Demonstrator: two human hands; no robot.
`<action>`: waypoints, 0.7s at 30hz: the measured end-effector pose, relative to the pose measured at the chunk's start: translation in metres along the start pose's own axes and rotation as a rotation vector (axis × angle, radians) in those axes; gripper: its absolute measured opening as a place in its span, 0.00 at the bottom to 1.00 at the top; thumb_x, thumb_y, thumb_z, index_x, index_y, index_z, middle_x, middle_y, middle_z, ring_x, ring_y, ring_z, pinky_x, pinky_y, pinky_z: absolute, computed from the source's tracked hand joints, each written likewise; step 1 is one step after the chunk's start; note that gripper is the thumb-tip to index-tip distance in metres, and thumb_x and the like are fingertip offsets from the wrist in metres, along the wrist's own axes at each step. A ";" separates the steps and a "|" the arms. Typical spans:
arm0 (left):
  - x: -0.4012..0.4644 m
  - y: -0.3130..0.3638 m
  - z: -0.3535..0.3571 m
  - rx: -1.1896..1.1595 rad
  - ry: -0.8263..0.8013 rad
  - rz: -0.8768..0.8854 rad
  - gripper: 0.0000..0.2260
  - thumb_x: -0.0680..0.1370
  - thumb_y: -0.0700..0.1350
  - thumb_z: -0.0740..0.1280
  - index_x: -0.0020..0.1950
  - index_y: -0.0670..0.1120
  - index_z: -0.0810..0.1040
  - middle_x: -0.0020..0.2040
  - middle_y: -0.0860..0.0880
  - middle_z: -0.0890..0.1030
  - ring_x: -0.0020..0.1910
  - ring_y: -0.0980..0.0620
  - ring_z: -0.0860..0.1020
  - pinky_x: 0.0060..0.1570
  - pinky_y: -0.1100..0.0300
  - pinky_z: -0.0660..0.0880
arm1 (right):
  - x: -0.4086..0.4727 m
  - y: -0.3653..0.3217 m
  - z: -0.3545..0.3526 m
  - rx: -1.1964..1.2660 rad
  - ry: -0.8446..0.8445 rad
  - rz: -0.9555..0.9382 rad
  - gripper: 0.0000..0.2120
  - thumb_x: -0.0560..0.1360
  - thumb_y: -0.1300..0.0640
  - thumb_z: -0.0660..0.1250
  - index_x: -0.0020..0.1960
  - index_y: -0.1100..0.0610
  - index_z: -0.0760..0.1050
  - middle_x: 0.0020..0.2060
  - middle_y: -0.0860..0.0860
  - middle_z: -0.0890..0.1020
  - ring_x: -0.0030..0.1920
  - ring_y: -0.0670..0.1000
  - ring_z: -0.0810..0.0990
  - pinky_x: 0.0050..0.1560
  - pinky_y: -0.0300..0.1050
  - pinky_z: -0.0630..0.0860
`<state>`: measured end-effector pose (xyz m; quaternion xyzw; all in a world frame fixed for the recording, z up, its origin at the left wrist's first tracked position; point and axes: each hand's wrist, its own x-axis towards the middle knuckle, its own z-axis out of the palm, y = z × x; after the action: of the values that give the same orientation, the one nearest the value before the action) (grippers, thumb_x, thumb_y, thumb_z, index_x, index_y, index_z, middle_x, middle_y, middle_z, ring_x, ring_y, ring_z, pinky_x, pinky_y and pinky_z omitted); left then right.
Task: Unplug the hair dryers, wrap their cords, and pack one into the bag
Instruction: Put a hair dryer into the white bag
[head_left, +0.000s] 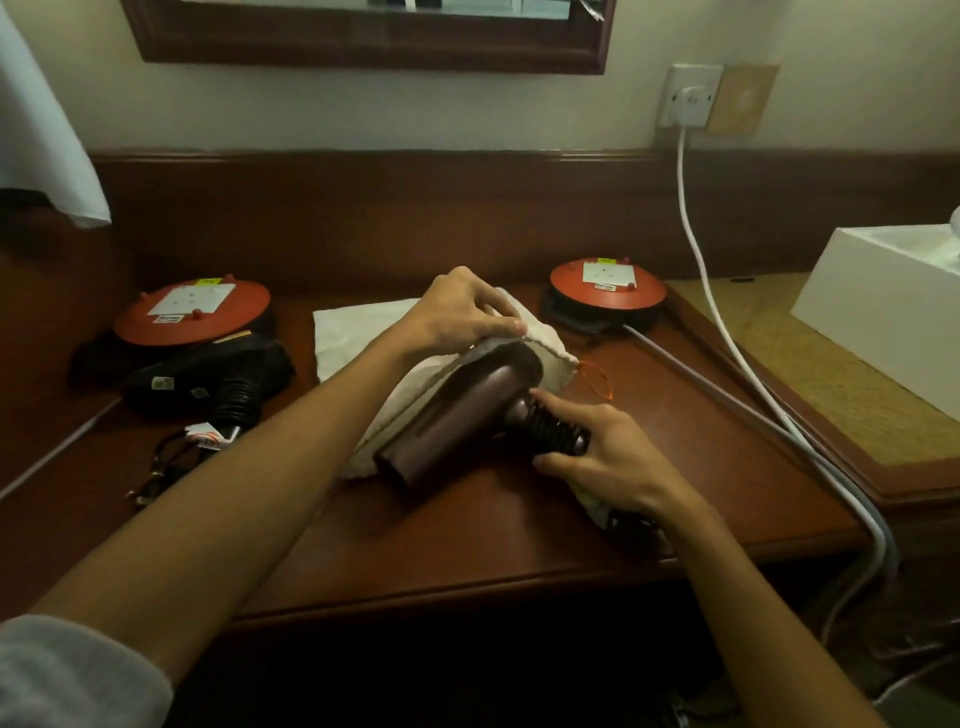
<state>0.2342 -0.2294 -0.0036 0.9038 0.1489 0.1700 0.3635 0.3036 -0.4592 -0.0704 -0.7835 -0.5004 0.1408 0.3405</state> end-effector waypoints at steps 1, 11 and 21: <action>-0.001 -0.001 -0.001 0.022 0.001 0.008 0.05 0.73 0.50 0.77 0.46 0.52 0.88 0.41 0.54 0.86 0.40 0.59 0.82 0.37 0.67 0.74 | 0.004 0.000 0.002 -0.014 0.036 0.033 0.36 0.75 0.55 0.74 0.78 0.42 0.64 0.69 0.45 0.77 0.57 0.42 0.78 0.47 0.22 0.69; -0.007 0.001 0.014 0.068 0.009 0.085 0.07 0.74 0.52 0.76 0.49 0.50 0.88 0.44 0.55 0.84 0.41 0.57 0.82 0.33 0.69 0.72 | 0.004 -0.017 0.029 -0.161 0.238 0.105 0.34 0.74 0.51 0.71 0.78 0.46 0.64 0.63 0.53 0.80 0.58 0.53 0.80 0.57 0.51 0.79; -0.006 0.022 -0.002 0.052 0.003 0.161 0.08 0.74 0.51 0.76 0.48 0.47 0.88 0.37 0.50 0.84 0.29 0.62 0.79 0.26 0.72 0.70 | 0.073 -0.041 0.061 -0.124 0.437 0.217 0.16 0.74 0.44 0.68 0.56 0.52 0.80 0.44 0.52 0.86 0.44 0.57 0.84 0.47 0.55 0.83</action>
<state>0.2311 -0.2464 0.0120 0.9217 0.0805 0.1960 0.3248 0.2747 -0.3596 -0.0781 -0.8638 -0.3356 -0.0271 0.3749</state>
